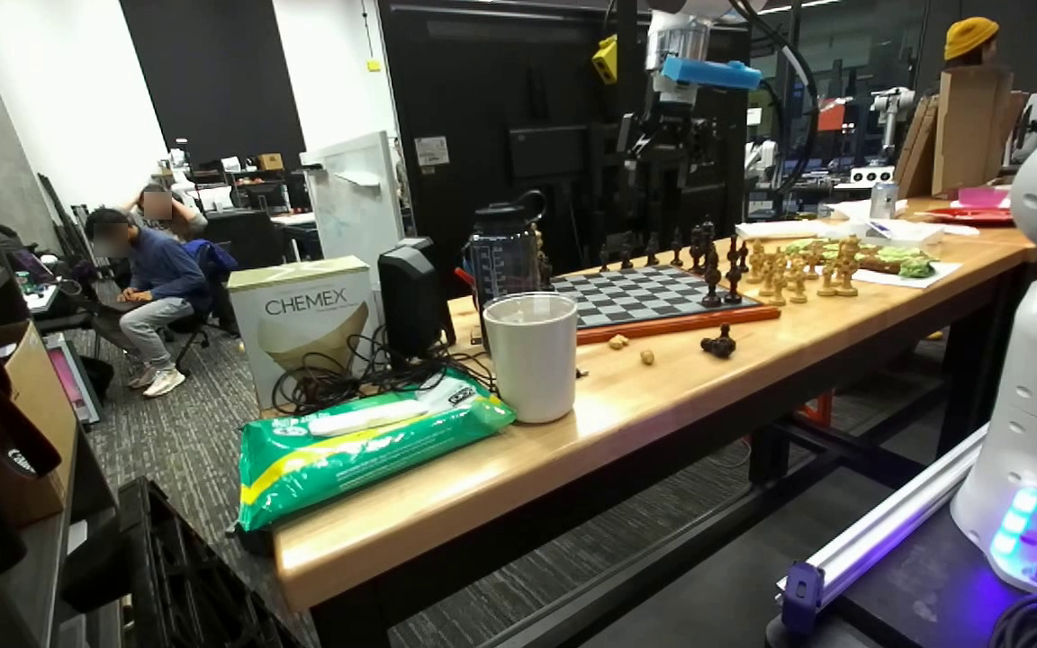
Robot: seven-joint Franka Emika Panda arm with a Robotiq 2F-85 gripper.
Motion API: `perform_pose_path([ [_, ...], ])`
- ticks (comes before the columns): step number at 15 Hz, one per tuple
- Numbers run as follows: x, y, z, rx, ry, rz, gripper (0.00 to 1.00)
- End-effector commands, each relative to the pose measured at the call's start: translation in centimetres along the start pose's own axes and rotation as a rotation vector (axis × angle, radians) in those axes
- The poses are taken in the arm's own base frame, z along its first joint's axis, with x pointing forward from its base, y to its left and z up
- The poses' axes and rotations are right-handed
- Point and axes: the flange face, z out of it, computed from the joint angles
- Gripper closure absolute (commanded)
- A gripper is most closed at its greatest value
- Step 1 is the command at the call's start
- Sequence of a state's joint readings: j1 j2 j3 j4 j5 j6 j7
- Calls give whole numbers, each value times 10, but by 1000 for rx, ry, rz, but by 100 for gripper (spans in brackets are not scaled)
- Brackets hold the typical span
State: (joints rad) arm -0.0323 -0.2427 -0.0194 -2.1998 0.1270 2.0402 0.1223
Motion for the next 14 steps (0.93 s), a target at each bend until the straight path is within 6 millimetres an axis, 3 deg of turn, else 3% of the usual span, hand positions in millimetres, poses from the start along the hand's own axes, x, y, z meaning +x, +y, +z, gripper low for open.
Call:
perform_pose_path([
  [1, 20, -12, 0, 10, 24, 54, 0],
  [6, 54, -35, 13, 58, 112, 184, 0],
  [10, 88, -79, 27, 151, 246, 334, 0],
  [14, 101, -118, 32, 189, 374, 442, 0],
])
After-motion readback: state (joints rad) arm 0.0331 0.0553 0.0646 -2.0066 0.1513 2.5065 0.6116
